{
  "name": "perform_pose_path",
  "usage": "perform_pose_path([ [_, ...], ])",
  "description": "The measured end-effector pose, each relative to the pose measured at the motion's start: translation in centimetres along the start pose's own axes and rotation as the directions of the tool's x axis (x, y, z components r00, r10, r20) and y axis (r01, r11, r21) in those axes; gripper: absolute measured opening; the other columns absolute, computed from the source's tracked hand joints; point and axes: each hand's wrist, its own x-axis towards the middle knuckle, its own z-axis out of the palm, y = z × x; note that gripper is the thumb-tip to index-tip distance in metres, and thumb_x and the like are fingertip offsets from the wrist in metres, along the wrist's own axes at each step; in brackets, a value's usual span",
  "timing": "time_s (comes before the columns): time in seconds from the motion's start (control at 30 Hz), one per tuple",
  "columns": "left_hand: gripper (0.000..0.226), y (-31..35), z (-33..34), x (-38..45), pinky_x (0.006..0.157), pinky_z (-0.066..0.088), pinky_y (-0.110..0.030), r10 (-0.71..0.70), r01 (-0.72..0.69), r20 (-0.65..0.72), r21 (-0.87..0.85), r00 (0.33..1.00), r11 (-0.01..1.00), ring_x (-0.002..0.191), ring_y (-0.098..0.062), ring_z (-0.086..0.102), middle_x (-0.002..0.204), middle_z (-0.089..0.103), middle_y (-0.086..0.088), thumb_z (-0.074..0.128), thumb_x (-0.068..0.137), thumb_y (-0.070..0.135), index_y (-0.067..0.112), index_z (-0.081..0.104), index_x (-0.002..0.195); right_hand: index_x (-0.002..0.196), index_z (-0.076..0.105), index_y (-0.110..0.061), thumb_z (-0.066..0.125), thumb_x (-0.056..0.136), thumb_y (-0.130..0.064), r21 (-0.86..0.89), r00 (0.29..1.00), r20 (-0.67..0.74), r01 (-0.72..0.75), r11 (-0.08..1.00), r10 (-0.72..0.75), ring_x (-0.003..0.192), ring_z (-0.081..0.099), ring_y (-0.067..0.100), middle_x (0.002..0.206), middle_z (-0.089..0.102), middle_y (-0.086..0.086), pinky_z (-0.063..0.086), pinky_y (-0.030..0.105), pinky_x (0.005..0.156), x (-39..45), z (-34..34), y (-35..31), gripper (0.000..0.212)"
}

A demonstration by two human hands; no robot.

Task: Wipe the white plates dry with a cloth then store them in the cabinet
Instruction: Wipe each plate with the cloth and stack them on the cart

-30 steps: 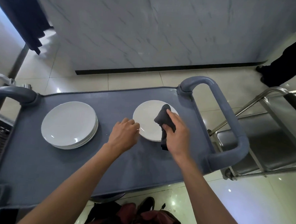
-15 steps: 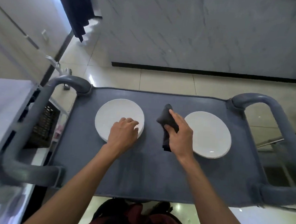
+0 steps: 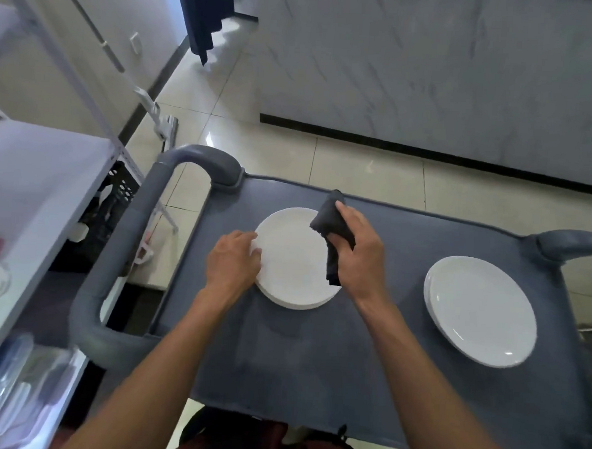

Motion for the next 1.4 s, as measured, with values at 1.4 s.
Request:
perform_pose_path([
  [1.4, 0.053, -0.3, -0.9, -1.0, 0.061, 0.059, -0.035, -0.068, 0.498, 0.514, -0.776, 0.855, 0.387, 0.098, -0.028, 0.066, 0.118, 0.063, -0.014, 0.055, 0.09, -0.014, 0.017, 0.036, 0.128, 0.147, 0.047, -0.028, 0.054, 0.095, -0.017, -0.417, 0.982, 0.188, 0.075, 0.906, 0.006, 0.141, 0.04, 0.02, 0.155, 0.042, 0.002, 0.034, 0.044, 0.108, -4.4, 7.8, 3.9, 0.054],
])
